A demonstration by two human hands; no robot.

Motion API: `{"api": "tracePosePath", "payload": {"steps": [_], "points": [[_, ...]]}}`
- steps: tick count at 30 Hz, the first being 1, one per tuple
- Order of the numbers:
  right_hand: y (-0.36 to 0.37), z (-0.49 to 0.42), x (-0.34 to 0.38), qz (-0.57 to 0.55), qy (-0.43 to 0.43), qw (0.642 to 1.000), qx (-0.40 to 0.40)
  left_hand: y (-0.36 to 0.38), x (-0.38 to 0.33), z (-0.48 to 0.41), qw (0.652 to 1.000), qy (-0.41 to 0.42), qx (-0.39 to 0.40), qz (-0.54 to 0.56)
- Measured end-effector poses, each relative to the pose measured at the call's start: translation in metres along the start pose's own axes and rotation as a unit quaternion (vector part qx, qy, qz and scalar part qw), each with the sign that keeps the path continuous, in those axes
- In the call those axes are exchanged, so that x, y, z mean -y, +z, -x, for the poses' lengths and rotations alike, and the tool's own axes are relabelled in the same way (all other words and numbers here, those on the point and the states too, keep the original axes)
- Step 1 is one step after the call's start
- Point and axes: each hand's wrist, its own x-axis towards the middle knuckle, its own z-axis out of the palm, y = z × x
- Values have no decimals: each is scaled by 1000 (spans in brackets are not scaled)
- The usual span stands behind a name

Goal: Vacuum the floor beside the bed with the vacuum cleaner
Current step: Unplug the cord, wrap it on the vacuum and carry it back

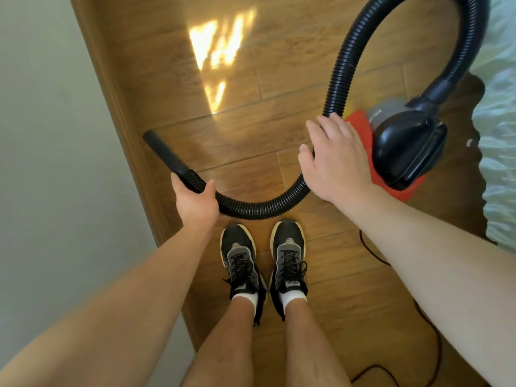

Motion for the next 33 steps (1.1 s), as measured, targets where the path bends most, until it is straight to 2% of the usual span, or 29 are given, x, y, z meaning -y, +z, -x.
{"api": "tracePosePath", "payload": {"steps": [6, 13, 19, 25, 33], "points": [[-7, -11, 11, -5, -12, 1000, 0, -9, 5, -20, 999, -42, -20, -28], [-7, -11, 13, -18, -12, 1000, -6, -10, 14, -29, 993, -116, -31, 5], [-1, -5, 13, -33, -10, 999, -15, -14, 19, -34, 991, -131, -25, 18], [4, -9, 18, -32, -15, 999, -6, -12, 14, -24, 996, -71, 22, -45], [-6, -10, 20, -26, -18, 999, 1, -2, -9, -9, 999, 15, 44, -21]]}}
